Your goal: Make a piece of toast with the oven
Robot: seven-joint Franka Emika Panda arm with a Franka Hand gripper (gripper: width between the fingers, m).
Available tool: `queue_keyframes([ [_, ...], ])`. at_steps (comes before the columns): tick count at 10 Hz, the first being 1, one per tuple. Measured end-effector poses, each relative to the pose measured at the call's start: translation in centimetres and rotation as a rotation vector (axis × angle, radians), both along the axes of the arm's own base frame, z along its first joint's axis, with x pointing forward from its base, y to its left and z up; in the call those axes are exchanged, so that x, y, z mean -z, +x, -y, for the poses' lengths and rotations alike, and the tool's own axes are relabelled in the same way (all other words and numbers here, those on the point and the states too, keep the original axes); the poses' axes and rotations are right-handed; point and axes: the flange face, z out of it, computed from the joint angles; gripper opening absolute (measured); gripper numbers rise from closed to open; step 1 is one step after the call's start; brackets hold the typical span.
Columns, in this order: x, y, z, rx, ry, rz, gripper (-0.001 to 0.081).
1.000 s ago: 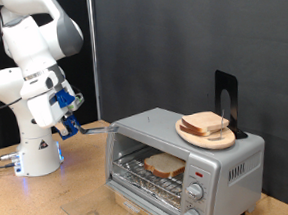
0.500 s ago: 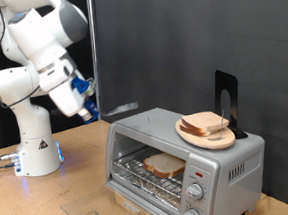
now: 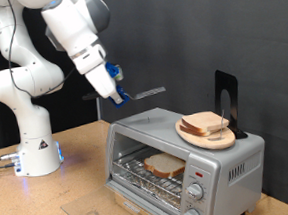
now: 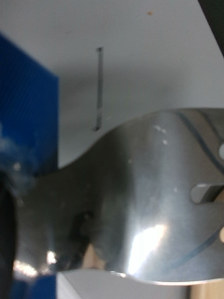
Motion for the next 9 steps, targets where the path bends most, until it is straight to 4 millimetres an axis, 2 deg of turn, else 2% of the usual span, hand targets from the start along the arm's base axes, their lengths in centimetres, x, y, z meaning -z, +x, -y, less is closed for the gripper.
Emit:
queue_keyframes([
  [3,0.4,0.2,-4.8,-0.014,-0.042,0.005,0.0400],
  [5,1.4,0.5,-8.0,-0.009,-0.061,-0.007,0.0400],
  [7,2.8,0.9,-9.8,-0.010,-0.075,-0.028,0.0400],
  [9,4.0,1.2,-10.5,-0.017,-0.085,-0.042,0.0400],
])
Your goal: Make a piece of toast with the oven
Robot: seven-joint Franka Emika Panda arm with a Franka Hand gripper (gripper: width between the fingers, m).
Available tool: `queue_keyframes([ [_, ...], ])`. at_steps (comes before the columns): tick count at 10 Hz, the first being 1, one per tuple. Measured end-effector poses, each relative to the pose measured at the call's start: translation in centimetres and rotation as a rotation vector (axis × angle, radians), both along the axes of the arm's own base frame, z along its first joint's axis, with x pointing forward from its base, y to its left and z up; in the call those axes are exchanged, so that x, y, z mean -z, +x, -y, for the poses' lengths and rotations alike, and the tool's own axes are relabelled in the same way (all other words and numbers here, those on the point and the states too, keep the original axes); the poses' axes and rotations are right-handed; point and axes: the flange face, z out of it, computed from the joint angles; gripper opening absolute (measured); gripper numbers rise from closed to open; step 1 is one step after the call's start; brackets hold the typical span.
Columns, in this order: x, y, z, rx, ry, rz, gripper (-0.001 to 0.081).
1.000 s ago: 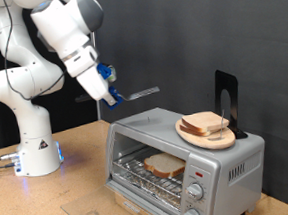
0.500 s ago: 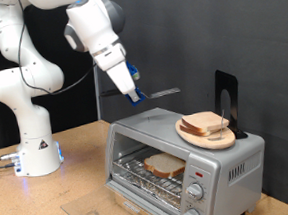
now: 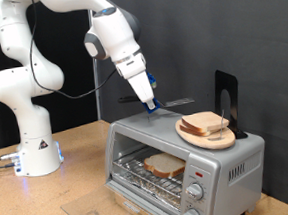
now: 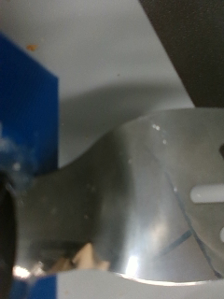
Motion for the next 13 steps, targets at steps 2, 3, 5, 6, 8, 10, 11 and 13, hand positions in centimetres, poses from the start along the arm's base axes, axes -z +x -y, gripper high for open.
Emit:
queue_keyframes([
  [2,1.0,0.2,-0.3,-0.003,-0.005,-0.011,0.0400],
  [3,1.3,0.2,-0.3,-0.001,-0.005,-0.014,0.0400],
  [5,1.7,0.3,-0.2,0.003,-0.006,-0.014,0.0400],
  [6,1.8,0.3,-0.1,0.004,-0.007,-0.017,0.0400],
  [8,1.9,0.4,0.1,0.012,-0.005,-0.018,0.0624],
  [10,1.7,0.6,0.6,0.022,0.011,-0.004,0.0743],
  [11,1.4,0.8,1.1,0.028,0.029,0.009,0.0795],
  [13,0.0,1.3,2.5,0.046,0.070,0.044,0.0805],
])
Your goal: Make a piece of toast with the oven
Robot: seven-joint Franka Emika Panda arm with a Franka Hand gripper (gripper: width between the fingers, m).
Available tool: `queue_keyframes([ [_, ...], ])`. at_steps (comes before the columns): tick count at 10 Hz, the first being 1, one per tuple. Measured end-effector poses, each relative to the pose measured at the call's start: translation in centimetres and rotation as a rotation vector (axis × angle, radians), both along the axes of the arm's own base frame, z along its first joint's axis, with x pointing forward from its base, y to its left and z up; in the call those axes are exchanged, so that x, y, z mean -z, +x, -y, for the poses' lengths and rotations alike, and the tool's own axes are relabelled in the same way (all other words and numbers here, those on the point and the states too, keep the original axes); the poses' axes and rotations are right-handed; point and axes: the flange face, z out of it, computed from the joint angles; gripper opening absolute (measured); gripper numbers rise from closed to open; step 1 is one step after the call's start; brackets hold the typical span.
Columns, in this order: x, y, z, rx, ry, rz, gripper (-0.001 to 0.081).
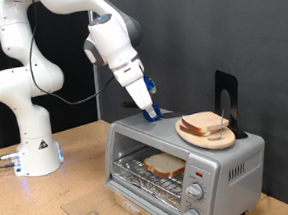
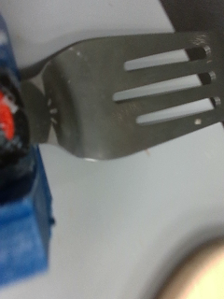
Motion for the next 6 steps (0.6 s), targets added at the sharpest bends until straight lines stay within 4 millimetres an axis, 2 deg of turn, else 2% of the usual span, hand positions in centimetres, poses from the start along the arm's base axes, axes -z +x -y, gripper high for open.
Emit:
queue_keyframes([
  [3,-2.4,0.1,2.0,0.020,0.039,0.013,0.0808],
  [6,-3.2,0.1,2.9,0.012,0.039,0.000,0.0808],
])
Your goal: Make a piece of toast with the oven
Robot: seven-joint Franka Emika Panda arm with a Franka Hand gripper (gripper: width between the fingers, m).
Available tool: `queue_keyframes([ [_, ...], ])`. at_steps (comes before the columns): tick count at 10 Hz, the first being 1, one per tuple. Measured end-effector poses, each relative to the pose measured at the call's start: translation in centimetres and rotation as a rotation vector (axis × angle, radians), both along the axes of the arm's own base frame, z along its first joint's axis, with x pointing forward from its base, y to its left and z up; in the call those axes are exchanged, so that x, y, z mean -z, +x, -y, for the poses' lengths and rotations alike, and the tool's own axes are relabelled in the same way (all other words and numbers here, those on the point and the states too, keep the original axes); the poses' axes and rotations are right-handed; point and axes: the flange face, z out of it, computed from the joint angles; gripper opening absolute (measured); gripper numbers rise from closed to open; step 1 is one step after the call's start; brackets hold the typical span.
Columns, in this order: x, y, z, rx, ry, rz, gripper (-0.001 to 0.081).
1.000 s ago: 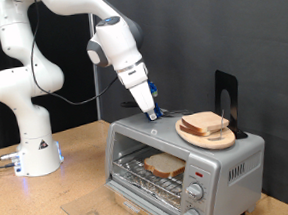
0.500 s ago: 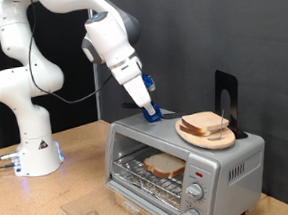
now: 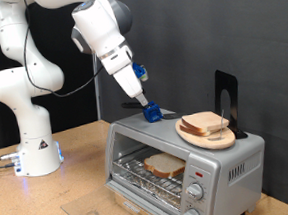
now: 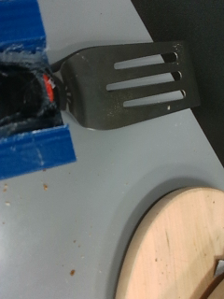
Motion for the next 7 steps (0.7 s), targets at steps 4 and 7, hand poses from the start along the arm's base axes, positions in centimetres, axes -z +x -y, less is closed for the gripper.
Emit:
queue_keyframes([
  [4,-0.3,0.0,1.5,0.026,0.034,0.034,0.0808],
  [7,-1.1,-1.8,6.0,0.059,0.082,0.089,0.0808],
])
